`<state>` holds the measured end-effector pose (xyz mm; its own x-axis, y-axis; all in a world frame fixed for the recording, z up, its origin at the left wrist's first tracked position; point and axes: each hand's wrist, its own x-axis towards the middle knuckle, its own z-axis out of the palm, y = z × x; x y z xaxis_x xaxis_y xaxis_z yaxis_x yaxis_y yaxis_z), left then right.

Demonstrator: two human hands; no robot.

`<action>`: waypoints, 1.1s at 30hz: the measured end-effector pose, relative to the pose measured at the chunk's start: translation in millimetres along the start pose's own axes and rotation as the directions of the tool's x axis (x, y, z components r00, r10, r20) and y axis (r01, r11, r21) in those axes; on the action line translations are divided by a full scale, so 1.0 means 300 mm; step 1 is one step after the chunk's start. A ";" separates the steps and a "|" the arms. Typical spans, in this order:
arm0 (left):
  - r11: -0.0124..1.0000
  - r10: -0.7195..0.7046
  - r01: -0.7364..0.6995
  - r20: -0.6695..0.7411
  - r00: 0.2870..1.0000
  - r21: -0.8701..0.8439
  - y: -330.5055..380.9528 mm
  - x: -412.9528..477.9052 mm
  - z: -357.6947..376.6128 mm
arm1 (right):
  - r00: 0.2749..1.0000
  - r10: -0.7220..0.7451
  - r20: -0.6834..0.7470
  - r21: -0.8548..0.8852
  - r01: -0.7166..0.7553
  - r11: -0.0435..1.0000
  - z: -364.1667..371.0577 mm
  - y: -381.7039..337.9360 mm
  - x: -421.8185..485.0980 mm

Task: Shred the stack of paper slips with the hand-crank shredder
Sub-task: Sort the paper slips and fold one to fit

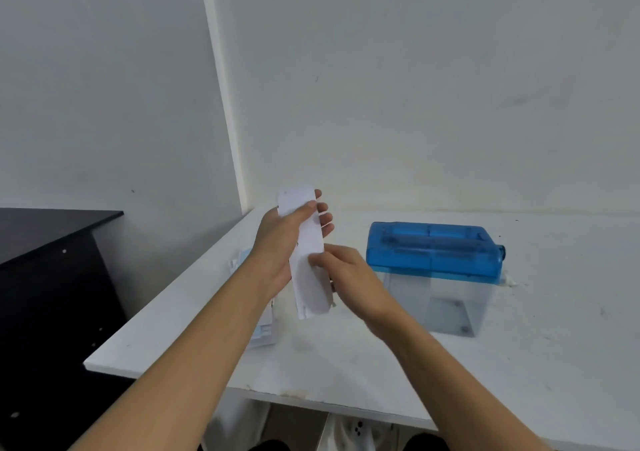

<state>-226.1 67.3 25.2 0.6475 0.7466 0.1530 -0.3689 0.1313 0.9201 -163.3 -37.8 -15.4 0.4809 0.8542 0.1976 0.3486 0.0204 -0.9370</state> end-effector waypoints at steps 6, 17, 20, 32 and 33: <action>0.991 0.043 -0.015 0.212 0.976 -0.131 0.074 0.010 0.134 | 0.995 -0.084 -0.046 -0.297 0.067 0.952 -0.204 -0.080 -0.076; 0.804 0.150 -0.298 0.309 0.939 0.514 -0.072 0.059 0.287 | 0.937 -0.178 -0.302 -0.573 -0.030 0.819 -0.481 -0.105 -0.032; 0.747 0.218 -0.366 0.316 0.923 0.554 -0.084 0.091 0.305 | 0.949 -0.157 -0.274 -0.616 -0.048 0.786 -0.497 -0.066 -0.001; 0.736 0.177 -0.378 0.380 0.908 0.562 -0.149 0.100 0.284 | 0.931 -0.193 -0.311 -0.683 -0.078 0.726 -0.497 -0.011 0.007; 0.716 0.162 -0.380 0.390 0.906 0.586 -0.155 0.102 0.282 | 0.929 -0.189 -0.318 -0.685 -0.087 0.724 -0.498 -0.010 0.005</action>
<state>-132.9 28.9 17.6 0.7869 0.4438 0.4286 -0.1198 -0.5716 0.8118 -43.3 -114.1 30.7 0.6367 0.6243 0.4527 0.7613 -0.4153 -0.4980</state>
